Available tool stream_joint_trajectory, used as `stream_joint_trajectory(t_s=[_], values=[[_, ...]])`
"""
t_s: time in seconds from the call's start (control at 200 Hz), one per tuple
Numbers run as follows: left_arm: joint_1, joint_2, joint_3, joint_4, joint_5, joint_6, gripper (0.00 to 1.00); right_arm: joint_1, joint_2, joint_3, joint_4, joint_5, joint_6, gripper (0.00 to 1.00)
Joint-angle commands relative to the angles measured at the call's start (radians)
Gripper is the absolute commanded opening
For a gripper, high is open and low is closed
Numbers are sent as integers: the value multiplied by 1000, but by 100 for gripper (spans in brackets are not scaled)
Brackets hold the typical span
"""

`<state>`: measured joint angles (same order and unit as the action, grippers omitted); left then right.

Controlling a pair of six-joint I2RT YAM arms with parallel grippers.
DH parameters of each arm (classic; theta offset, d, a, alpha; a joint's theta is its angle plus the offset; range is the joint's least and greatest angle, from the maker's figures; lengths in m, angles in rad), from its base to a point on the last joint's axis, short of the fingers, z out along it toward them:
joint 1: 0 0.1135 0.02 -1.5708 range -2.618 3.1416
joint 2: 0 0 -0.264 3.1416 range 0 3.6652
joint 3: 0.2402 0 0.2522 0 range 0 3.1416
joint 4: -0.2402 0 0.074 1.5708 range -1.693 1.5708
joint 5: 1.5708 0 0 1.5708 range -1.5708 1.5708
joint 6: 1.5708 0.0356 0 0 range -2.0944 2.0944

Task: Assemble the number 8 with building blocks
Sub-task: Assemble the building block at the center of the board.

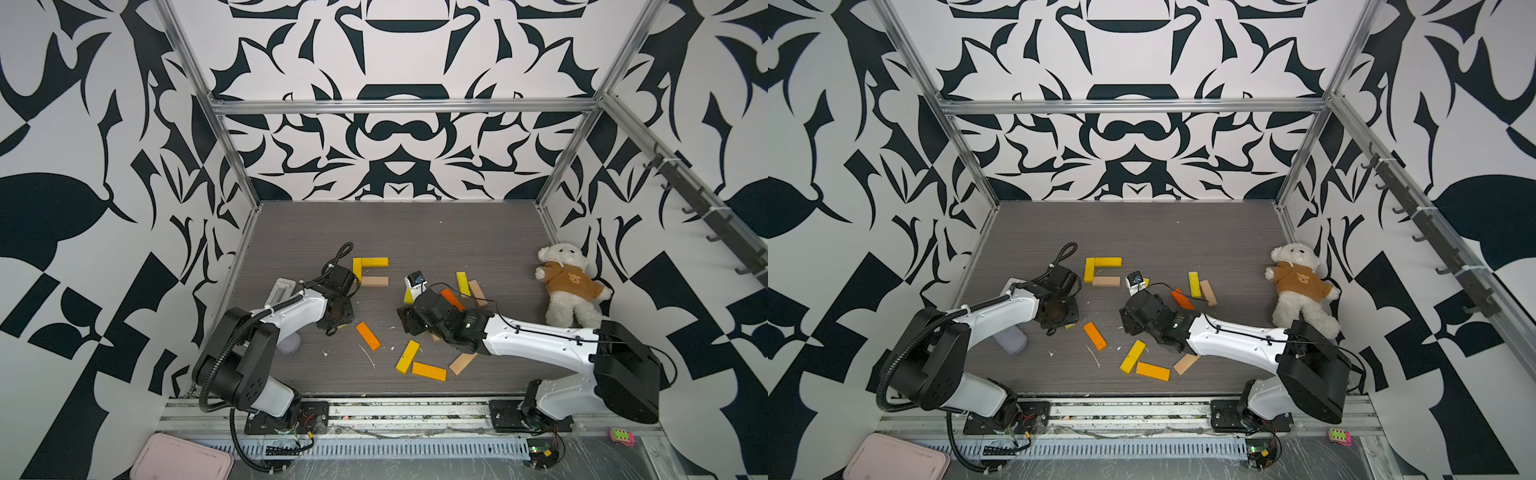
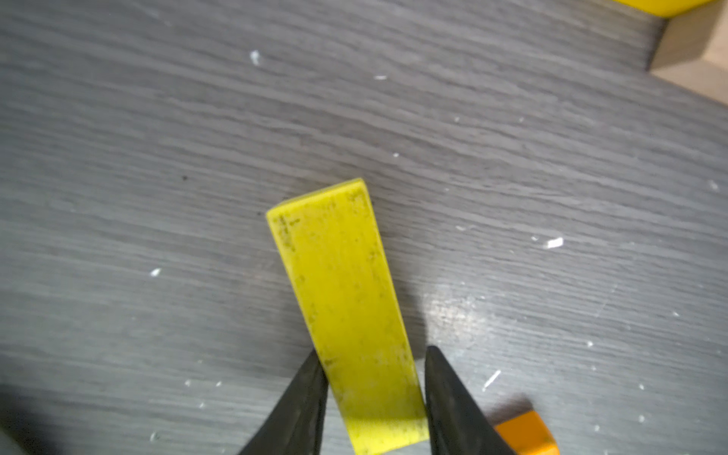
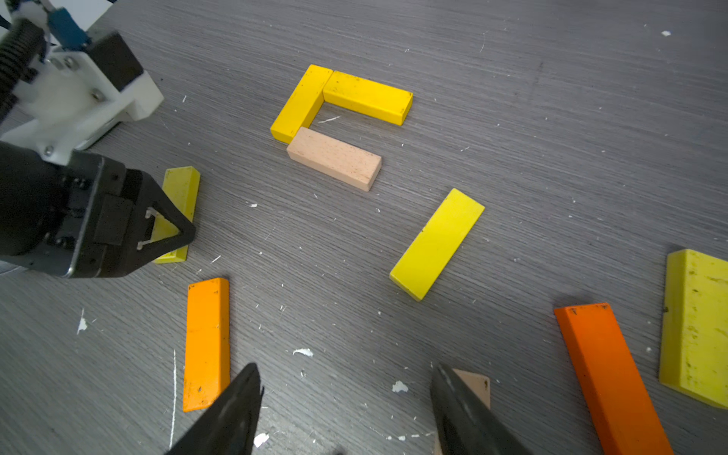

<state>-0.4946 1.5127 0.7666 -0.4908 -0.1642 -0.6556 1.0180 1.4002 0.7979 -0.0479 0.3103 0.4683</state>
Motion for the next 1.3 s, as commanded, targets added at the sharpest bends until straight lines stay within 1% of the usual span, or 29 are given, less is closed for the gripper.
stream_joint_trajectory(t_s=[0.0,0.055,0.135,0.275,0.55,0.79,1.04,1.295], values=[[-18,43,8,-41,29,107,39,2,-29,-9,4,29,-4,71],[-23,49,18,-39,24,140,35,2,-37,-12,3,24,-3,71],[-24,52,30,-29,29,191,31,2,-55,-23,7,16,-11,71],[-25,59,42,11,61,235,31,2,-109,-64,36,4,-31,73],[-25,134,113,-8,65,266,30,1,-205,-105,18,28,-33,75],[-25,194,174,-39,57,225,32,-2,-235,-118,6,45,-26,75],[-25,238,217,-46,53,192,32,-4,-242,-139,49,2,-21,82],[-24,256,235,-48,48,180,33,-5,-249,-146,51,-6,-23,83]])
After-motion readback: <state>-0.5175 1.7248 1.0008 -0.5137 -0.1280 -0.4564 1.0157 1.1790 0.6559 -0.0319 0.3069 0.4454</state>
